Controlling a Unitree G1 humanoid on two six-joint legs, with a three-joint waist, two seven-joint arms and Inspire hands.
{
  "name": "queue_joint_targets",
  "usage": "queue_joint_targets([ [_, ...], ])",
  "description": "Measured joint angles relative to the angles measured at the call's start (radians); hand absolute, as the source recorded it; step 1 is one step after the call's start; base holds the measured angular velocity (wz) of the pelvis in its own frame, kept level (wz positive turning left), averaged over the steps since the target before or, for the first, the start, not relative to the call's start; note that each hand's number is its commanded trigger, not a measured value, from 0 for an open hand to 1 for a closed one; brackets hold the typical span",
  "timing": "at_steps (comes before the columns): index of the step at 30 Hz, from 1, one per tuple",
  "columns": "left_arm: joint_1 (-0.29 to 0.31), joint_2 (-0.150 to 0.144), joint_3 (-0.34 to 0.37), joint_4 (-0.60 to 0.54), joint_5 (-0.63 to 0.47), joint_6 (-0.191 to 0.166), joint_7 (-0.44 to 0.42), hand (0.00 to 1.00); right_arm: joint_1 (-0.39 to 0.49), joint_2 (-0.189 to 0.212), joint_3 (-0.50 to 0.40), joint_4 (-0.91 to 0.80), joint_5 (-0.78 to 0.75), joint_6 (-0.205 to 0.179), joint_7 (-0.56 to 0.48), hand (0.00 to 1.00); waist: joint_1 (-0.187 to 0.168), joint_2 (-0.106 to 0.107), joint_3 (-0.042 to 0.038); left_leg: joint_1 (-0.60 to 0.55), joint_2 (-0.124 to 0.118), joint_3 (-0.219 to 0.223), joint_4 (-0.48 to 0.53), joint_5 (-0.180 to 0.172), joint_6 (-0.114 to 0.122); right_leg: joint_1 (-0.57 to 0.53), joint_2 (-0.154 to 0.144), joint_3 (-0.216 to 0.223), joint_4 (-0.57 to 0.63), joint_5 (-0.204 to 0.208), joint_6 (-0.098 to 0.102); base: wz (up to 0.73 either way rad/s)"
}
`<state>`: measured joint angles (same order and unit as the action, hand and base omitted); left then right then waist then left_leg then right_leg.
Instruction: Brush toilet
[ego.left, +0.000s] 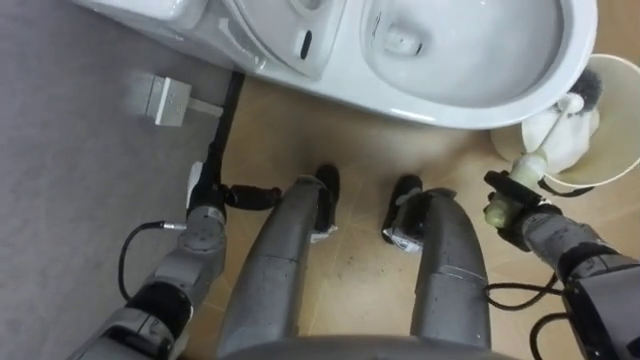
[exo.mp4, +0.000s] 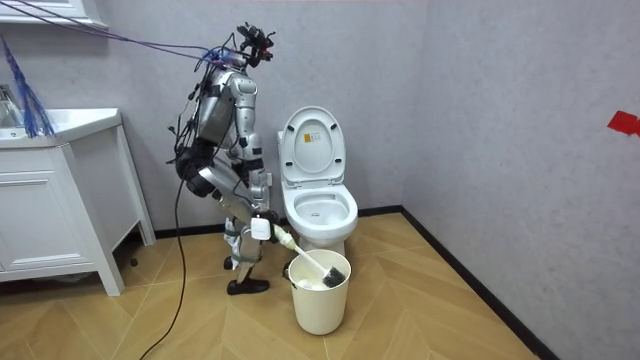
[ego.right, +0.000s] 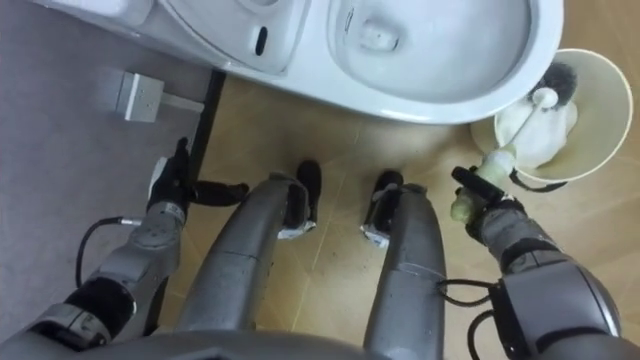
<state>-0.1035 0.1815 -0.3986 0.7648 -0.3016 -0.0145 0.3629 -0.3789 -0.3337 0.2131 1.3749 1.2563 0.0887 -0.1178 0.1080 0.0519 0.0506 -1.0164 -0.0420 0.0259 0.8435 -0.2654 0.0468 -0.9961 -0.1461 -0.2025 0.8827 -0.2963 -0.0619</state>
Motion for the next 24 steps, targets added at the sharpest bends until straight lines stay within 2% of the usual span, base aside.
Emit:
queue_joint_targets([
  [3, 0.014, 0.004, 0.004, 0.003, 0.000, 0.002, -0.001, 0.00, 0.024, 0.008, -0.001, 0.003, 0.001, 0.001, 0.006, 1.00, -0.001, -0.006, -0.0004, 0.057, 0.003, 0.003, -0.032, 0.002, 0.006, 0.058, 0.010, 0.005, -0.042, 0.012, 0.011, -0.08],
  [5, 0.021, 0.010, 0.005, 0.002, 0.000, 0.002, -0.003, 0.00, 0.044, 0.011, -0.002, 0.003, 0.004, 0.002, 0.020, 1.00, -0.005, -0.013, -0.0034, 0.098, -0.002, 0.004, -0.055, 0.004, 0.009, 0.098, 0.008, 0.005, -0.061, 0.012, 0.016, 0.00],
  [7, 0.022, 0.019, 0.014, 0.012, 0.001, 0.002, -0.011, 0.00, 0.067, 0.016, -0.008, 0.010, 0.004, 0.000, 0.037, 1.00, -0.008, -0.018, -0.0031, 0.145, -0.002, 0.002, -0.074, 0.003, 0.011, 0.147, 0.008, -0.005, -0.084, 0.014, 0.019, 0.02],
  [10, 0.045, 0.034, 0.046, 0.036, 0.009, 0.003, -0.026, 0.00, 0.097, 0.034, -0.034, 0.020, 0.012, 0.000, 0.050, 1.00, -0.029, -0.029, -0.0053, 0.240, -0.002, 0.000, -0.119, 0.002, 0.013, 0.244, 0.007, -0.018, -0.129, 0.015, 0.022, 0.00],
  [14, 0.097, 0.041, 0.093, 0.045, 0.014, 0.004, -0.061, 0.00, 0.146, 0.044, -0.105, 0.024, 0.038, -0.001, 0.074, 1.00, -0.051, -0.042, -0.0170, 0.382, -0.001, -0.003, -0.227, 0.023, 0.017, 0.386, 0.013, -0.025, -0.231, 0.029, 0.037, 0.05],
  [16, 0.122, 0.041, 0.120, 0.043, 0.035, 0.005, -0.077, 0.00, 0.171, 0.046, -0.140, 0.023, 0.055, -0.003, 0.076, 1.00, -0.052, -0.045, -0.0208, 0.445, 0.001, -0.004, -0.270, 0.029, 0.018, 0.453, 0.016, -0.039, -0.282, 0.041, 0.038, 0.00],
  [19, 0.177, 0.044, 0.184, 0.036, 0.090, 0.004, -0.105, 0.00, 0.231, 0.064, -0.176, 0.017, 0.077, -0.014, 0.078, 1.00, -0.053, -0.056, -0.0301, 0.553, 0.010, -0.008, -0.341, 0.033, 0.016, 0.571, 0.038, -0.046, -0.376, 0.060, 0.047, -0.02],
  [21, 0.246, 0.045, 0.247, -0.001, 0.140, 0.005, -0.112, 0.00, 0.279, 0.072, -0.199, 0.016, 0.075, -0.013, 0.087, 1.00, -0.054, -0.068, -0.0446, 0.652, 0.010, -0.011, -0.411, 0.039, 0.015, 0.671, 0.050, -0.047, -0.454, 0.071, 0.054, 0.00],
  [24, 0.314, 0.043, 0.290, -0.044, 0.190, 0.006, -0.114, 0.00, 0.333, 0.076, -0.209, 0.001, 0.062, -0.022, 0.085, 1.00, -0.056, -0.073, -0.0473, 0.738, 0.011, -0.019, -0.465, 0.039, 0.014, 0.763, 0.062, -0.050, -0.514, 0.079, 0.063, 0.05],
])
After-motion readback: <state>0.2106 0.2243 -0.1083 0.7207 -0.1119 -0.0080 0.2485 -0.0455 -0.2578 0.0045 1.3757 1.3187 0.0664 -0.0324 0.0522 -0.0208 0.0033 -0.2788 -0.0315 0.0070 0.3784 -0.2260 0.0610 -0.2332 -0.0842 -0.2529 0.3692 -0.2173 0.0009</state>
